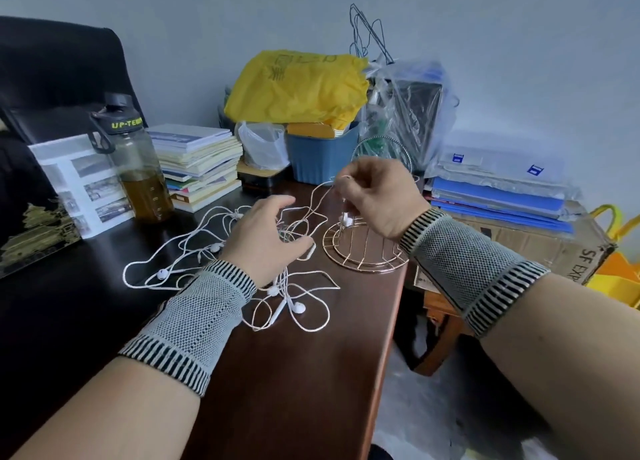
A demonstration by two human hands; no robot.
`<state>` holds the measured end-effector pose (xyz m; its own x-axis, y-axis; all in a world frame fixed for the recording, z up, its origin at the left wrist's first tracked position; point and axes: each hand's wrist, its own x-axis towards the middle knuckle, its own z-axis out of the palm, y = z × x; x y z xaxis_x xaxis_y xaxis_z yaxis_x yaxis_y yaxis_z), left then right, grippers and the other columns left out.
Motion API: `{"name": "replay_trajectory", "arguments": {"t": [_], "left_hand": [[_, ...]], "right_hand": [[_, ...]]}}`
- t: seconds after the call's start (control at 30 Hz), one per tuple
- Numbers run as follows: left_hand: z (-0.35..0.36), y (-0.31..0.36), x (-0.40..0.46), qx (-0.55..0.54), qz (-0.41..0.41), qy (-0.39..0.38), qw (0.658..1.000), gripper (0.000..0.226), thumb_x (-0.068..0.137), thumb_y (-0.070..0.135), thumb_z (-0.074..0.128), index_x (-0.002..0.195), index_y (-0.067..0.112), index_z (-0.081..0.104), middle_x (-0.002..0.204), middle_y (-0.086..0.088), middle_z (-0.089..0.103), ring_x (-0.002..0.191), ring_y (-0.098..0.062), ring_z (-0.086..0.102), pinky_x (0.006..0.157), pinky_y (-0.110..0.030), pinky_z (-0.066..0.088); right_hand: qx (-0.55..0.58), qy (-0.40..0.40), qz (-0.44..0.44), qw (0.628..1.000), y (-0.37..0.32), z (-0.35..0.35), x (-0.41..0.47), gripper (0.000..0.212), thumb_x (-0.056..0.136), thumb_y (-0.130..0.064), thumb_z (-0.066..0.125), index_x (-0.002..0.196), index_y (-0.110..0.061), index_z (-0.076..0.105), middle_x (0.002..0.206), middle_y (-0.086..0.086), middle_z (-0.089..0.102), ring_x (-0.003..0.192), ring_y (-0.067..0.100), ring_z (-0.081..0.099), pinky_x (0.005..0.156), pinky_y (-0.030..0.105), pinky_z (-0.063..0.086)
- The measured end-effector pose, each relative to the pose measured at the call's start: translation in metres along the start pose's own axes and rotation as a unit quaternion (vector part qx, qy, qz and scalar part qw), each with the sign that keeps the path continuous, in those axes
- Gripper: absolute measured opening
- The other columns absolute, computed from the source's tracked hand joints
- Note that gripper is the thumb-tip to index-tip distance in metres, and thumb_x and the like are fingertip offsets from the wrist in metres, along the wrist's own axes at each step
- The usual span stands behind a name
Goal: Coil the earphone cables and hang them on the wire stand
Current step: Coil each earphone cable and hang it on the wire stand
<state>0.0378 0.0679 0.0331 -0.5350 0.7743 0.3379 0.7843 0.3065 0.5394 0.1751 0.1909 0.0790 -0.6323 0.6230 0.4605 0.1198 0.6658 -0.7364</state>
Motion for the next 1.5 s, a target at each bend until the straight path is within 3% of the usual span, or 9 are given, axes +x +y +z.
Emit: {"name": "replay_trajectory", "arguments": {"t": [0.17, 0.43, 0.7, 0.83, 1.1, 1.23, 1.3, 1.4, 1.5], "left_hand": [[-0.009, 0.017, 0.018, 0.022, -0.007, 0.006, 1.000, 0.011, 0.091, 0.027, 0.063, 0.096, 0.024, 0.073, 0.096, 0.008, 0.072, 0.093, -0.011, 0.065, 0.084, -0.028, 0.052], [0.002, 0.030, 0.026, 0.091, -0.009, -0.082, 0.992, 0.038, 0.083, 0.042, 0.071, 0.116, 0.024, 0.066, 0.109, 0.008, 0.069, 0.098, -0.013, 0.063, 0.092, -0.033, 0.052], [0.004, 0.043, 0.032, 0.139, 0.052, -0.036, 0.988, 0.024, 0.092, 0.018, 0.055, 0.072, 0.030, 0.061, 0.071, 0.004, 0.054, 0.071, -0.017, 0.052, 0.070, -0.036, 0.054], [-0.013, 0.047, 0.036, 0.025, 0.055, -0.011, 0.998, 0.017, 0.093, 0.019, 0.059, 0.083, 0.029, 0.068, 0.072, 0.010, 0.061, 0.070, -0.008, 0.057, 0.068, -0.029, 0.053], [-0.035, 0.035, 0.046, -0.224, -0.053, 0.129, 0.965, 0.016, 0.100, 0.014, 0.047, 0.096, 0.015, 0.062, 0.077, 0.008, 0.069, 0.072, -0.005, 0.066, 0.066, -0.024, 0.051], [-0.039, 0.007, 0.057, -0.270, -0.165, 0.246, 0.916, 0.034, 0.098, 0.009, 0.044, 0.068, 0.024, 0.053, 0.084, -0.004, 0.070, 0.079, -0.021, 0.064, 0.080, -0.034, 0.054], [-0.039, -0.010, 0.057, -0.213, -0.209, 0.254, 0.920, 0.035, 0.096, 0.004, 0.046, 0.066, 0.021, 0.053, 0.087, -0.008, 0.067, 0.087, -0.027, 0.063, 0.081, -0.032, 0.051], [-0.034, -0.027, 0.056, -0.069, -0.239, 0.177, 0.952, 0.024, 0.095, 0.001, 0.044, 0.100, 0.003, 0.068, 0.109, -0.015, 0.066, 0.107, -0.033, 0.061, 0.083, -0.034, 0.046], [-0.021, -0.028, 0.044, 0.066, -0.240, 0.063, 0.967, 0.029, 0.095, 0.006, 0.043, 0.110, -0.002, 0.067, 0.113, -0.022, 0.066, 0.100, -0.037, 0.061, 0.077, -0.040, 0.049]], "right_hand": [[0.050, 0.023, 0.028, 0.998, -0.008, -0.015, 0.002, 0.016, 0.091, -0.004, 0.055, 0.081, -0.012, 0.064, 0.055, -0.005, 0.060, 0.050, 0.014, 0.056, 0.065, 0.040, 0.055], [0.089, 0.059, 0.088, 0.990, 0.009, -0.029, -0.008, 0.018, 0.094, -0.015, 0.058, 0.085, -0.002, 0.066, 0.060, 0.005, 0.055, 0.052, 0.019, 0.046, 0.053, 0.032, 0.040], [0.013, 0.081, 0.137, 0.987, 0.031, -0.038, -0.019, 0.019, 0.094, -0.011, 0.052, 0.082, -0.013, 0.067, 0.062, 0.000, 0.060, 0.057, 0.017, 0.053, 0.061, 0.037, 0.051], [-0.132, 0.047, 0.171, 0.975, 0.043, -0.034, -0.025, 0.018, 0.094, -0.014, 0.051, 0.088, -0.016, 0.069, 0.068, -0.004, 0.061, 0.056, 0.011, 0.054, 0.052, 0.022, 0.045], [-0.231, 0.023, 0.225, 0.946, 0.050, -0.025, -0.026, 0.021, 0.094, -0.018, 0.053, 0.098, -0.008, 0.071, 0.088, 0.006, 0.069, 0.075, 0.018, 0.062, 0.064, 0.025, 0.047], [-0.260, 0.048, 0.264, 0.928, 0.056, -0.030, -0.024, 0.025, 0.093, -0.018, 0.050, 0.101, -0.006, 0.070, 0.094, 0.010, 0.070, 0.086, 0.025, 0.065, 0.071, 0.029, 0.052], [-0.262, 0.060, 0.270, 0.925, 0.056, -0.032, -0.025, 0.024, 0.093, -0.016, 0.048, 0.095, -0.004, 0.069, 0.090, 0.011, 0.069, 0.083, 0.025, 0.064, 0.067, 0.029, 0.051], [-0.212, 0.106, 0.250, 0.939, 0.054, -0.033, -0.027, 0.021, 0.092, -0.015, 0.049, 0.085, -0.009, 0.068, 0.080, 0.006, 0.066, 0.073, 0.021, 0.060, 0.063, 0.027, 0.046], [-0.080, 0.114, 0.195, 0.971, 0.047, -0.029, -0.027, 0.017, 0.093, -0.017, 0.055, 0.084, -0.010, 0.069, 0.074, 0.004, 0.067, 0.068, 0.020, 0.063, 0.065, 0.034, 0.054]]}}
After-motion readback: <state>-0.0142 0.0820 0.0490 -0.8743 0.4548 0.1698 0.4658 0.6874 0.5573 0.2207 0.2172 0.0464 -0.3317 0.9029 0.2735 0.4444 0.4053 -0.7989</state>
